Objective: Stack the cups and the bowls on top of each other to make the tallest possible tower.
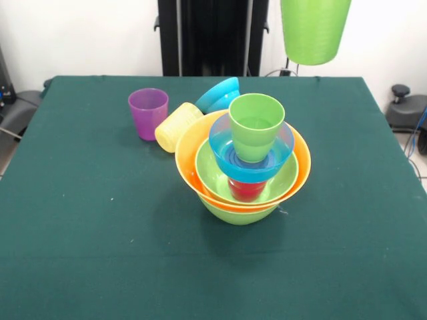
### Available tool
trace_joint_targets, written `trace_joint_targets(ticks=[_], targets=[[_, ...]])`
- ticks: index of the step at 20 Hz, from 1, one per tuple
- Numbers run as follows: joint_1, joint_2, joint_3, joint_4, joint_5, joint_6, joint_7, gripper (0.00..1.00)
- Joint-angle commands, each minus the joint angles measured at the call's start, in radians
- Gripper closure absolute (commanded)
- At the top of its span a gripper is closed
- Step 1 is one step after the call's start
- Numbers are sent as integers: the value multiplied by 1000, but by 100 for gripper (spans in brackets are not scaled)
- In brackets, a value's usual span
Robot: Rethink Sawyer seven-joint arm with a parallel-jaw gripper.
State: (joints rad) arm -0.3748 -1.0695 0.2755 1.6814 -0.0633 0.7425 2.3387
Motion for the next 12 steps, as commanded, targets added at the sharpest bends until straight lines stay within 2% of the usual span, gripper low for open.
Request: trace_joint_targets(ticks=[1, 12], targets=[[-33, 72, 118, -2, -94, 100, -290, 100], [-88, 119, 178, -48, -160, 111, -311, 100]])
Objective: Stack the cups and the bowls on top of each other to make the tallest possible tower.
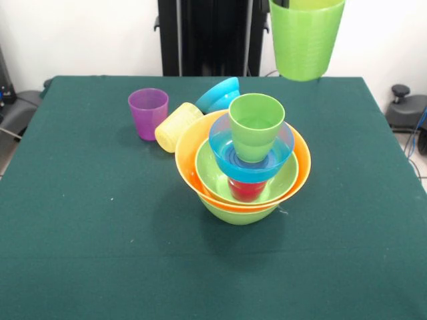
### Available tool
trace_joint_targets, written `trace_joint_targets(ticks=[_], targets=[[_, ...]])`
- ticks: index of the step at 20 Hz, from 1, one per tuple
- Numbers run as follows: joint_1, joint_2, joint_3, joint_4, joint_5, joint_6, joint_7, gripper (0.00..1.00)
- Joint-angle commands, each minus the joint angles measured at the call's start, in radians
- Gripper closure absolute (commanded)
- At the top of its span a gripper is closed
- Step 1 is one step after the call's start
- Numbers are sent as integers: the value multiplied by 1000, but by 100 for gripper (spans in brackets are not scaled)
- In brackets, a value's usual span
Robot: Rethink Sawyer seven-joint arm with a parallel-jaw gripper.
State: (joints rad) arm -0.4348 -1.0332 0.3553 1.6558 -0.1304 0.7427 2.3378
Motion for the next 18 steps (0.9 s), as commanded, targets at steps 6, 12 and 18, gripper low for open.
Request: trace_joint_targets(ticks=[6, 12, 18], targets=[[-61, 99, 135, -29, -117, 122, -324, 100], [-99, 100, 171, -18, -132, 128, -338, 100], [-126, 91, 201, -3, -147, 139, -331, 100]])
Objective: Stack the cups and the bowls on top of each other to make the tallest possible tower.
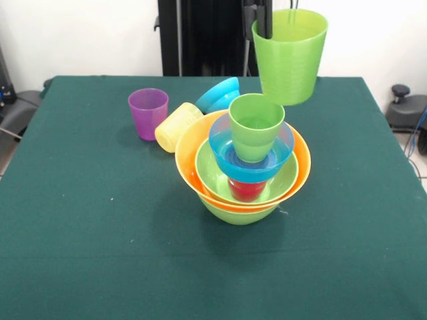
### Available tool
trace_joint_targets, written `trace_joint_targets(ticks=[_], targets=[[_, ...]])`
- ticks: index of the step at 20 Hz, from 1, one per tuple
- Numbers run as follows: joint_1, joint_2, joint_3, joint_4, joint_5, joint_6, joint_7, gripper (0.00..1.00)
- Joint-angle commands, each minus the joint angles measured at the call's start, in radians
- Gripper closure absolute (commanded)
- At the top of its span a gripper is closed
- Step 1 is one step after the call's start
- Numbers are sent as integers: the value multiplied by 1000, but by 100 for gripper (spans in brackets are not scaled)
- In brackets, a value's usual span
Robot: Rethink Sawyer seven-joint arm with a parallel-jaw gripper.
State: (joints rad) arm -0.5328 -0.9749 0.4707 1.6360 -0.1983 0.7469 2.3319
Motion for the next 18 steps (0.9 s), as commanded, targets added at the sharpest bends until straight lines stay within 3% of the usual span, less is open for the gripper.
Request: trace_joint_targets(ticks=[1, 18], targets=[[-30, 27, 88, 22, -80, 138, -319, 100], [-60, -6, 131, 21, -92, 192, -302, 100]])
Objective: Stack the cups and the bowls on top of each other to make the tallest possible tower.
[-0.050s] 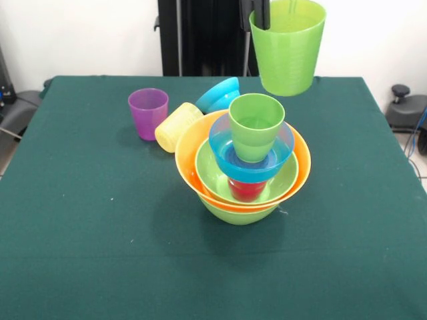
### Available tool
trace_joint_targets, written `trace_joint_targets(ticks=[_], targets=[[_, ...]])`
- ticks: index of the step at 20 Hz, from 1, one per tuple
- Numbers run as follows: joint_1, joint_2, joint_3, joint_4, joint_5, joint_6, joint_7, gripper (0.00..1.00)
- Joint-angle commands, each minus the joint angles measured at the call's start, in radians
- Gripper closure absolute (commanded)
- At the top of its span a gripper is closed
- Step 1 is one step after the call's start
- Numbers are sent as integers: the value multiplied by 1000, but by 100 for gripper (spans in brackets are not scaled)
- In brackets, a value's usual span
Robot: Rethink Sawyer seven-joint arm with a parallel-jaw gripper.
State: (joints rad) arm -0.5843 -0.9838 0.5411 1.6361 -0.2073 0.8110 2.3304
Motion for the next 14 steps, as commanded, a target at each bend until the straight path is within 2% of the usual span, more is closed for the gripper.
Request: trace_joint_targets(ticks=[1, 7, 14], targets=[[-11, -2, 63, 21, -82, 134, -302, 100], [-39, -27, 89, 32, -70, 155, -312, 100], [-53, 14, 107, -5, -98, 161, -318, 100]])
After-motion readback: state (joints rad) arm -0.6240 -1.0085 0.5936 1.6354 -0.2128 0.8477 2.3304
